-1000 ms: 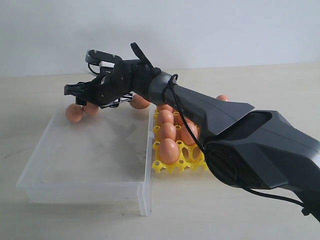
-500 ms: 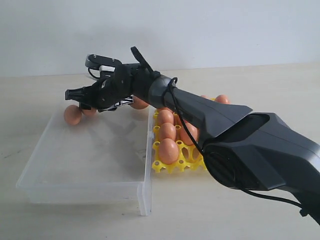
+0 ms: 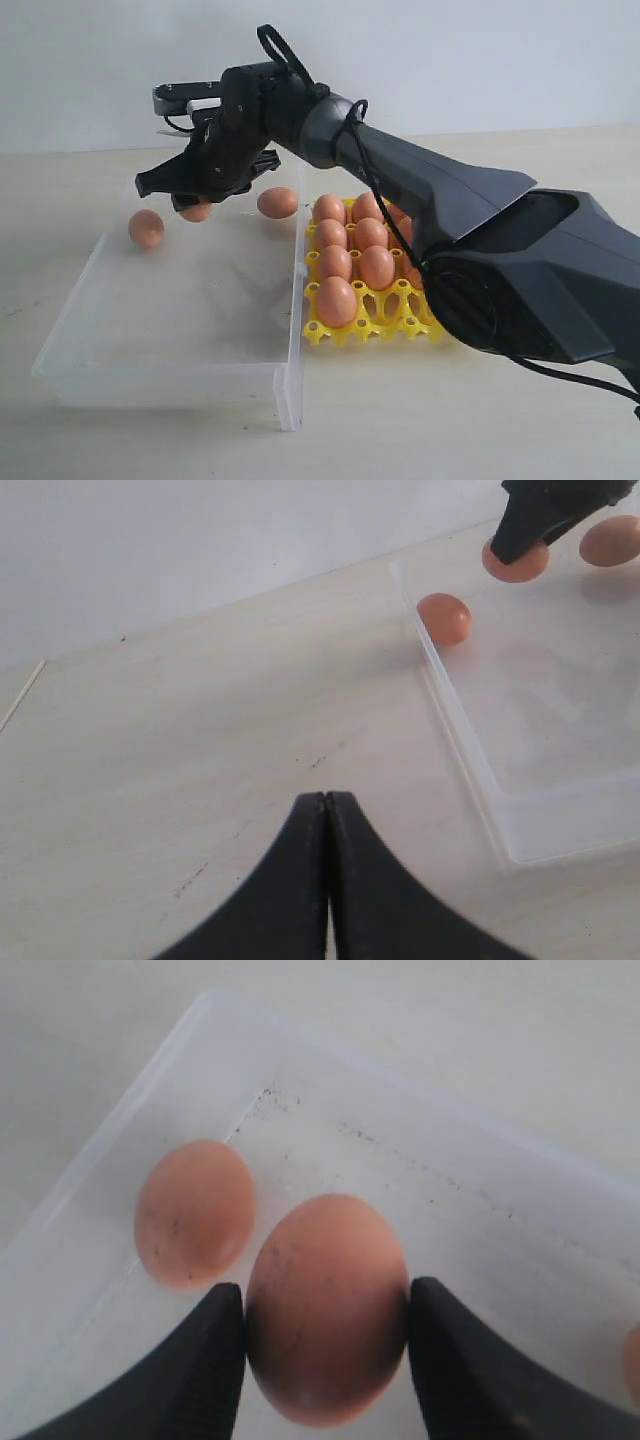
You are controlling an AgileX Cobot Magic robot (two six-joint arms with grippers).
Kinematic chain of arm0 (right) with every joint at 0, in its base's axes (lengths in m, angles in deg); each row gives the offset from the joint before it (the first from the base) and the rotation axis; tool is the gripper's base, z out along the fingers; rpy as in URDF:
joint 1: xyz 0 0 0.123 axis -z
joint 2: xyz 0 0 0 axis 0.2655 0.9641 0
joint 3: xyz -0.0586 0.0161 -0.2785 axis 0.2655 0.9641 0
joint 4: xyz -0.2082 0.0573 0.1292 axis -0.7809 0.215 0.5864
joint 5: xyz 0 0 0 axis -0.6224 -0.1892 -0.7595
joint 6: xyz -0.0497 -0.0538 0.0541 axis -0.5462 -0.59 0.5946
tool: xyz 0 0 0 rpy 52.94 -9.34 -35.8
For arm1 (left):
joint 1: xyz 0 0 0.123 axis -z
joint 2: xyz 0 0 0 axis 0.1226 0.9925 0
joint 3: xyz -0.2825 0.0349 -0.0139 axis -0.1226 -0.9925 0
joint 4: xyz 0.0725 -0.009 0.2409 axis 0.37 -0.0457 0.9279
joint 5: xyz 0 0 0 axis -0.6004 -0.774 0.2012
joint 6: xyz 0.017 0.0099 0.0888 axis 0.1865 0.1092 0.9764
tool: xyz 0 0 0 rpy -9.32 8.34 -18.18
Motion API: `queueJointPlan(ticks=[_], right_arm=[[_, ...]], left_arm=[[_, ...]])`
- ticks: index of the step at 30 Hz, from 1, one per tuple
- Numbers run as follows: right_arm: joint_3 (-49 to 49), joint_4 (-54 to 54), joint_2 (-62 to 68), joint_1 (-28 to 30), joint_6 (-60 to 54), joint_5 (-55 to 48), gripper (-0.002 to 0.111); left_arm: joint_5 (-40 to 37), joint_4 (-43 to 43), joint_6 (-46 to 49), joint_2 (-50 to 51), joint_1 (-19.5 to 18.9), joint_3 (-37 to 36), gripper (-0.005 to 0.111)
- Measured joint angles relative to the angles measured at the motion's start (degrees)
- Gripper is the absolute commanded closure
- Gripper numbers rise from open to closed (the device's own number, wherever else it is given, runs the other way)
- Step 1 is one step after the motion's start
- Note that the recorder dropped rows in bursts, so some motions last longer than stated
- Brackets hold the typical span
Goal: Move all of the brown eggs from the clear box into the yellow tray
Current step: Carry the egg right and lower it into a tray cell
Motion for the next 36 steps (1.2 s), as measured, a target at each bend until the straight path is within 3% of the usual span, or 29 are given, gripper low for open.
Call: queueJointPlan(ticks=[5,10,13,18,23,28,36], right_arm=[[6.9,0.0,-5.2,-0.1,-0.3,-1.2,0.108],[25.0,-3.9,-16.0,-0.1,-0.7,1.1,0.108],[37.7,-7.9,-23.2,-0.1,-0.9,10.8,0.108],[63.4,-8.5,-36.2,-0.3,-1.1,38.4,0.108],[82.6,-8.9,-46.3,-0.3,-2.6,58.4,0.108],[96.7,-7.2,-53.3,-0.2,-5.8,68.8,0.108],[111.8,-3.6,-61.0,1.1,-6.9,76.7,0.108]], left_arm=[[0.0,0.0,0.0,0.0,0.0,0.0,0.107],[0.0,0.0,0.0,0.0,0.0,0.0,0.107],[0.0,0.0,0.0,0.0,0.0,0.0,0.107],[0.0,0.0,0.0,0.0,0.0,0.0,0.107],[0.0,0.0,0.0,0.0,0.0,0.0,0.107],[0.0,0.0,0.0,0.0,0.0,0.0,0.107],[0.0,0.0,0.0,0.0,0.0,0.0,0.107]])
